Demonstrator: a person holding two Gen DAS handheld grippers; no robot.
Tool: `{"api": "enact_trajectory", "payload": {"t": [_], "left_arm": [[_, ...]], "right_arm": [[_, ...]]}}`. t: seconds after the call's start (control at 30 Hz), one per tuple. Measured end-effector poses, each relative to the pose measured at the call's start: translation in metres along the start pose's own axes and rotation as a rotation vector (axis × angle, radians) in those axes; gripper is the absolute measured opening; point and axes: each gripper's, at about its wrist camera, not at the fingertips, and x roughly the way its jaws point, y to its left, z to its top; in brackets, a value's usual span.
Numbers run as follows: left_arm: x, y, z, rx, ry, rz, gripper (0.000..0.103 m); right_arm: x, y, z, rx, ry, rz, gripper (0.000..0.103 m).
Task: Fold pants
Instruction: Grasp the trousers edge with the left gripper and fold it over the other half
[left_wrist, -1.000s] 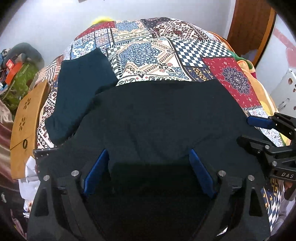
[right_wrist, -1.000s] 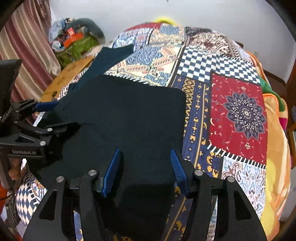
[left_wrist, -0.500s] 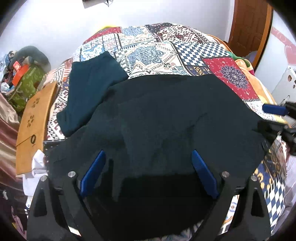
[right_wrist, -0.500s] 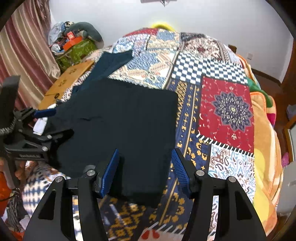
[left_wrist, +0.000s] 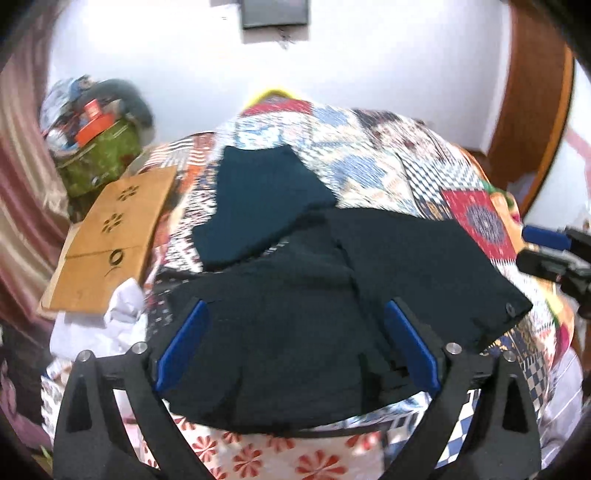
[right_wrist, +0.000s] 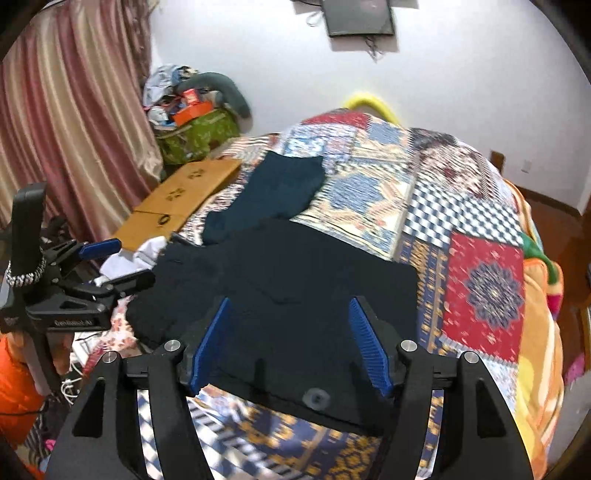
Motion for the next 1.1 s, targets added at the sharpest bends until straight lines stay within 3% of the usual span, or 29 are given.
{"api": "enact_trajectory", "payload": {"t": [0.17, 0.4, 0.47, 0.67, 0.77, 0.87, 1.1], "left_arm": [[-0.008, 0.052, -0.014, -0.12, 0.013, 0.024, 0.1], [0.022, 0.109, -0.064, -0.333, 0.201, -0.015, 0.1], [0.035, 0.118, -0.081, -0.395, 0.274, -0.075, 0.1], [0.064, 0.118, -0.115, -0.528, 0.395, -0.224, 0.1], [0.077, 0.115, -0.125, -0.597, 0.439, -0.302, 0.1], [0.089, 0.115, -0.129, -0.676, 0.466, -0.399, 0.1], [0.116, 0.128, -0.126, -0.842, 0.46, -0.484, 0.1]], "right_arm": [[0.02, 0.026, 0.006, -0.051, 0.023, 0.041, 0.063], [0.052, 0.064, 0.0, -0.106, 0.103, 0.123, 0.063], [0.061, 0.072, -0.004, -0.133, 0.13, 0.135, 0.063], [0.09, 0.078, -0.021, -0.16, 0.232, 0.127, 0.063], [0.092, 0.08, -0.027, -0.199, 0.22, 0.105, 0.066], [0.091, 0.081, -0.028, -0.22, 0.218, 0.107, 0.067], [0.092, 0.079, -0.028, -0.199, 0.214, 0.133, 0.068]]}}
